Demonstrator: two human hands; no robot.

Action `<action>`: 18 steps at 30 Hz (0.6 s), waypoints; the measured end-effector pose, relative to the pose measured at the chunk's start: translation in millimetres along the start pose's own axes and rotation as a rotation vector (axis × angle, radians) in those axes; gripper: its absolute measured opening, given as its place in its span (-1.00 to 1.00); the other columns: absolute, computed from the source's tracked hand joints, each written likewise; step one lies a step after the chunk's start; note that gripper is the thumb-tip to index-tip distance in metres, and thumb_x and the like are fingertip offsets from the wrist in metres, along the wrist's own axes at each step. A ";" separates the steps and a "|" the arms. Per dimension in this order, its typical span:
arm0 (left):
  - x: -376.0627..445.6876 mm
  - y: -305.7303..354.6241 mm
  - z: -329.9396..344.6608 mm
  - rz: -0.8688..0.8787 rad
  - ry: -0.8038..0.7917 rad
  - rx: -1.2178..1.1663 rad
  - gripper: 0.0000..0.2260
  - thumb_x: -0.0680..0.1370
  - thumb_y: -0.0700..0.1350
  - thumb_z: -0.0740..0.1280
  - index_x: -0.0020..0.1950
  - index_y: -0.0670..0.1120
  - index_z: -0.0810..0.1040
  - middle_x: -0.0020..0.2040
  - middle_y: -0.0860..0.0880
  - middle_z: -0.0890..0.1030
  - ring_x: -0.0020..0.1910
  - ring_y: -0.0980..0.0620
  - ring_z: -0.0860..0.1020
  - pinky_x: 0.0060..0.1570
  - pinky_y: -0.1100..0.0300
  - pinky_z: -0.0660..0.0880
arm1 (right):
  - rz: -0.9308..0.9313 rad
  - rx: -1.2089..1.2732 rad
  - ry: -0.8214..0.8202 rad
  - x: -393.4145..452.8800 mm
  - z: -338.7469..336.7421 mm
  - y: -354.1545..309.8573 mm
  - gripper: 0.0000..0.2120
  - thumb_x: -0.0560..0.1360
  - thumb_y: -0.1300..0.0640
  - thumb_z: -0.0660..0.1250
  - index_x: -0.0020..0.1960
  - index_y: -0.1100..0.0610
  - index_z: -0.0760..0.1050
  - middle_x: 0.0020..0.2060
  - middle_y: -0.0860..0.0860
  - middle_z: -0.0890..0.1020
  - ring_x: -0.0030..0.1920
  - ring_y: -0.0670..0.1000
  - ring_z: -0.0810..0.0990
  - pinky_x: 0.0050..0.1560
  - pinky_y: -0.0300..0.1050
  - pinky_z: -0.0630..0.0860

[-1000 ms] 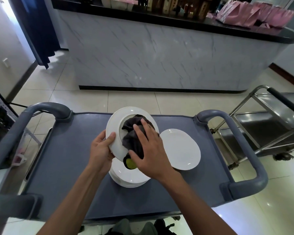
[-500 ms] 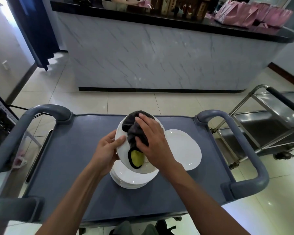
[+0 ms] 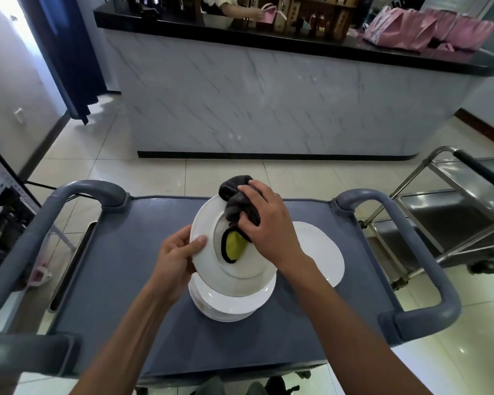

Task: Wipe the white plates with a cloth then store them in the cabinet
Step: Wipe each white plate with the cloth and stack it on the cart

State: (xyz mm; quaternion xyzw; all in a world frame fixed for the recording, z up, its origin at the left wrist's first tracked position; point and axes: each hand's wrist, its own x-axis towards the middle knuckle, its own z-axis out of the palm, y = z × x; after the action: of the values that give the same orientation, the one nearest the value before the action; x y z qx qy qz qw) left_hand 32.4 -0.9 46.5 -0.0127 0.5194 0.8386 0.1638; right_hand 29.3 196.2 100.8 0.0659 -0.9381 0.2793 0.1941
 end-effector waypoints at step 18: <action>6.5 -7.9 -16.0 0.004 0.113 -0.200 -0.72 0.48 -0.18 0.35 0.18 -0.13 0.65 -0.03 -0.12 0.72 -0.15 -0.04 0.69 -0.27 0.14 0.62 | 0.389 0.308 0.057 -27.1 5.2 11.9 -0.50 0.49 0.17 0.39 0.42 0.05 0.44 0.29 -0.10 0.50 0.28 -0.13 0.46 0.36 -0.17 0.41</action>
State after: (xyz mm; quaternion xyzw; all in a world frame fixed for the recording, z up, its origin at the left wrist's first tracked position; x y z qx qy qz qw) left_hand 26.2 -10.1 31.1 -0.0750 0.4415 0.8846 0.1305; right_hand 49.6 203.8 80.1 -0.0948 -0.8736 0.4529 0.1506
